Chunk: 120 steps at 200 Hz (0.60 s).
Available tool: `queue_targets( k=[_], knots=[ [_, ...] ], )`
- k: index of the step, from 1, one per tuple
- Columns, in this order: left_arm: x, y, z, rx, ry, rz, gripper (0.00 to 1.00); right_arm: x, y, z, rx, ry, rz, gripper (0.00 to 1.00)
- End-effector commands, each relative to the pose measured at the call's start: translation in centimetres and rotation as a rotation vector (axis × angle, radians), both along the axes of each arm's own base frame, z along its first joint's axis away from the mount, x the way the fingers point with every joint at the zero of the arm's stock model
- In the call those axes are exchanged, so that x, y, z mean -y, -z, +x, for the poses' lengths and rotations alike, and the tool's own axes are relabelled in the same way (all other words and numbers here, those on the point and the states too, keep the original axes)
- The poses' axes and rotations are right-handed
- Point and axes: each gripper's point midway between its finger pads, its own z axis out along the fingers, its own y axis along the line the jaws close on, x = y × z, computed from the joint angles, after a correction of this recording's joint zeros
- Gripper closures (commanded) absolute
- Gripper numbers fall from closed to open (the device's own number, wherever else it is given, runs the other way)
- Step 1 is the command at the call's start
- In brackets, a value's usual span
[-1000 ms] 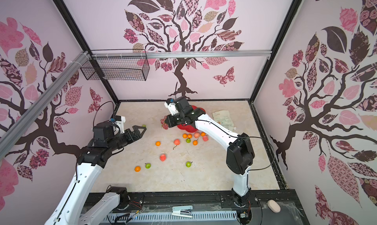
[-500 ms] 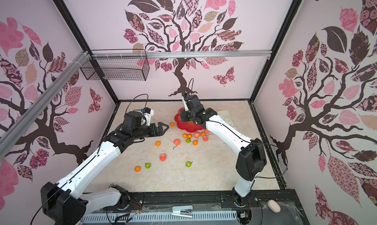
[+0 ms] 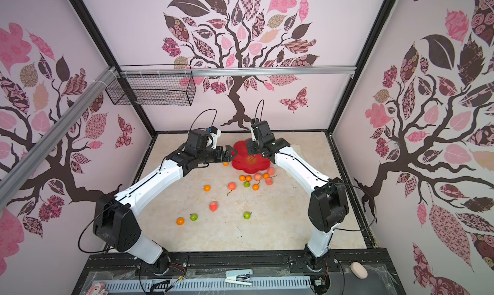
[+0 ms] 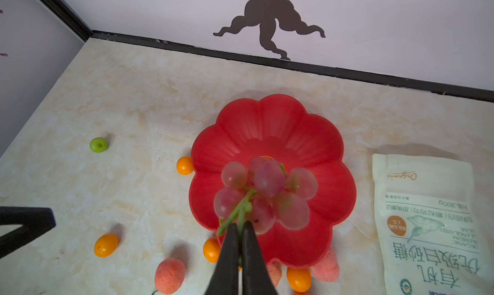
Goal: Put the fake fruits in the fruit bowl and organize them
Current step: 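Carry the grapes over the red bowl with the right gripper while the left gripper approaches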
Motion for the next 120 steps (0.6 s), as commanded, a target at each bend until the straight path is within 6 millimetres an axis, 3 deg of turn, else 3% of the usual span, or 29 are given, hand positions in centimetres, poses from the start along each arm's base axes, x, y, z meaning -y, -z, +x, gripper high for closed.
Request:
queue_targets(
  k=[1,31,64,120],
  knots=[
    [0.8,-1.6,2.0,0.082,0.001,-0.002,0.02,-0.6,3.4,0.9,-0.060,-0.039,0.015,1.00],
    [0.9,0.3,2.8,0.084,0.003,0.022,0.02,-0.8,5.8,1.9,-0.106,-0.044,0.009,1.00],
    [1.2,2.6,2.8,0.069,0.024,0.019,0.02,0.8,8.2,3.4,-0.169,0.021,-0.013,1.00],
    [2.9,4.4,2.7,0.004,0.095,-0.009,0.02,3.3,11.2,6.3,-0.285,0.087,0.020,1.00]
  ],
)
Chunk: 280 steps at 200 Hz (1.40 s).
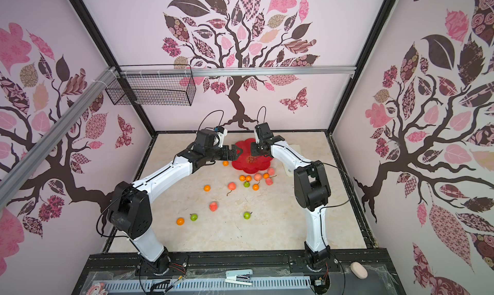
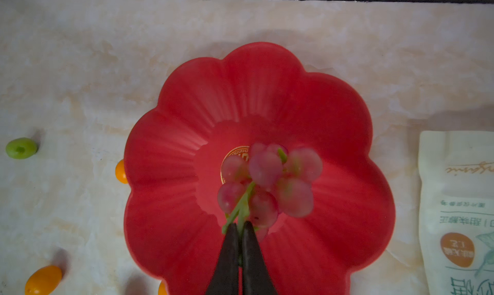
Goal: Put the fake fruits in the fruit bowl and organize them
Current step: 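Carry the grapes over the red bowl with the right gripper while the left gripper approaches, then lower the grapes into the bowl and open the right gripper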
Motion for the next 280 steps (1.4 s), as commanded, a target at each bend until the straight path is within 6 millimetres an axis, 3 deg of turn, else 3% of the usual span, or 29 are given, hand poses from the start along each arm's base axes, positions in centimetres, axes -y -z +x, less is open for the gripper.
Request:
queue_targets(
  k=[1,93,154,169,201,243,280],
  knots=[
    [0.9,1.2,0.0,-0.027,0.046,-0.009,0.02,0.9,1.5,0.9,-0.064,0.026,0.010,1.00],
    [2.3,2.0,-0.3,-0.076,0.107,-0.026,0.02,3.7,3.0,4.2,-0.073,0.104,-0.072,1.00],
    [2.6,2.6,-0.3,-0.104,0.121,-0.029,0.02,5.1,4.8,4.1,-0.110,0.146,-0.130,1.00],
    [2.7,2.7,-0.4,-0.108,0.121,-0.032,0.02,5.3,4.9,4.0,-0.114,0.153,-0.133,0.96],
    [2.7,2.6,-0.4,-0.108,0.122,-0.031,0.02,5.5,3.6,4.2,-0.088,0.161,-0.130,0.83],
    [2.4,1.6,-0.5,-0.077,0.125,-0.014,0.02,5.4,0.2,3.8,-0.020,0.140,-0.109,0.70],
    [2.2,0.6,-1.0,-0.049,0.139,0.000,0.02,5.1,-2.8,2.3,0.044,0.114,-0.046,0.65]
  ],
)
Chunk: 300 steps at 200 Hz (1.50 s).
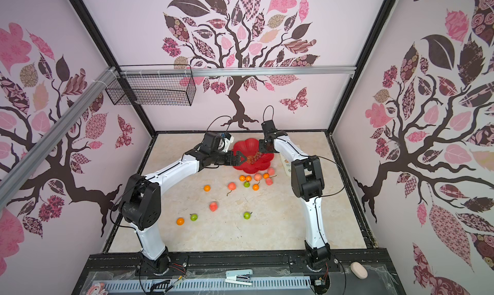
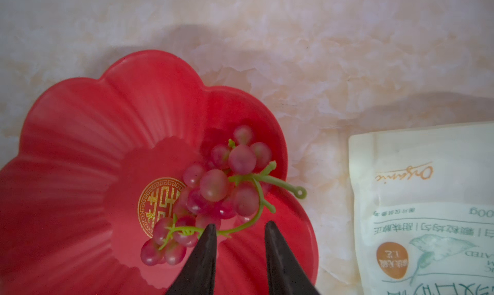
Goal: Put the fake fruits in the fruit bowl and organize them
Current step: 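Lower the grapes into the bowl and open the right gripper, then move the right gripper to the stemmed pink peach beside the bowl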
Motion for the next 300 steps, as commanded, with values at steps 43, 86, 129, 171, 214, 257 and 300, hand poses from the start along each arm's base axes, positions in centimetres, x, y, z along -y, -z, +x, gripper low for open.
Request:
queue_targets(
  k=[43,86,129,171,214,257,300],
  knots=[
    [1.6,-4.3,-1.9,0.121,0.086,-0.001,0.02,0.4,-8.4,-4.4,0.161,0.002,0.140,0.64],
    [5.0,-4.0,-6.0,0.193,0.221,0.080,0.02,1.7,-7.9,-9.5,0.165,0.055,0.209,0.61],
    [8.6,-2.0,-9.5,0.178,0.334,0.104,0.02,3.4,-4.5,-12.9,0.074,0.111,0.285,0.62],
    [10.5,-0.5,-10.6,0.098,0.363,0.052,0.02,5.1,-0.9,-14.1,-0.031,0.173,0.402,0.64],
    [10.7,1.1,-10.2,0.059,0.358,0.084,0.02,5.3,2.0,-14.0,-0.128,0.201,0.478,0.66],
    [11.2,2.5,-9.9,0.022,0.371,0.105,0.02,5.7,4.3,-13.5,-0.185,0.217,0.502,0.68],
    [11.4,2.6,-9.9,0.018,0.377,0.104,0.02,5.6,5.2,-12.9,-0.196,0.223,0.534,0.67]
  ],
)
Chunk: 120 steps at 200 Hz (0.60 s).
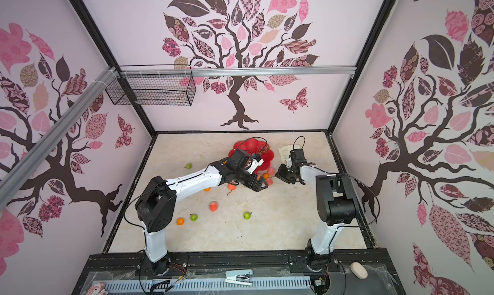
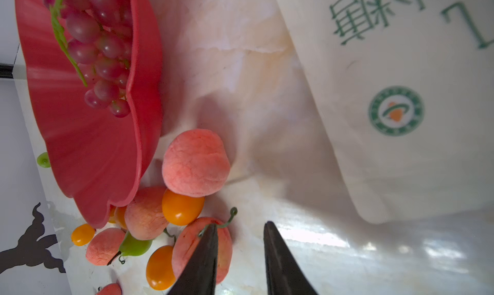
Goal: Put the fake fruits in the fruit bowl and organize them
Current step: 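Move the right gripper to the stemmed pink peach beside the bowl, then close the right gripper on the pink peach and lift it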
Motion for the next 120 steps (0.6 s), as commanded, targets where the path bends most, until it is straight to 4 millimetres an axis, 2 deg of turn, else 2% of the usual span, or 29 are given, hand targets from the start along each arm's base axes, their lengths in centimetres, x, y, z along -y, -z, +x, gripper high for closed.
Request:
queue_targets(
  k=[1,48,120],
  knots=[
    [1.1,-1.7,0.6,0.026,0.014,-0.037,0.02,-0.2,-0.1,1.2,0.009,0.004,0.037,0.67],
    [1.1,-1.7,0.7,0.027,0.014,-0.038,0.02,-0.3,1.2,1.5,-0.019,0.004,0.070,0.68],
    [1.2,-1.7,0.5,0.026,0.021,-0.034,0.02,-1.0,1.2,2.3,0.004,-0.015,0.132,0.68]
  ],
)
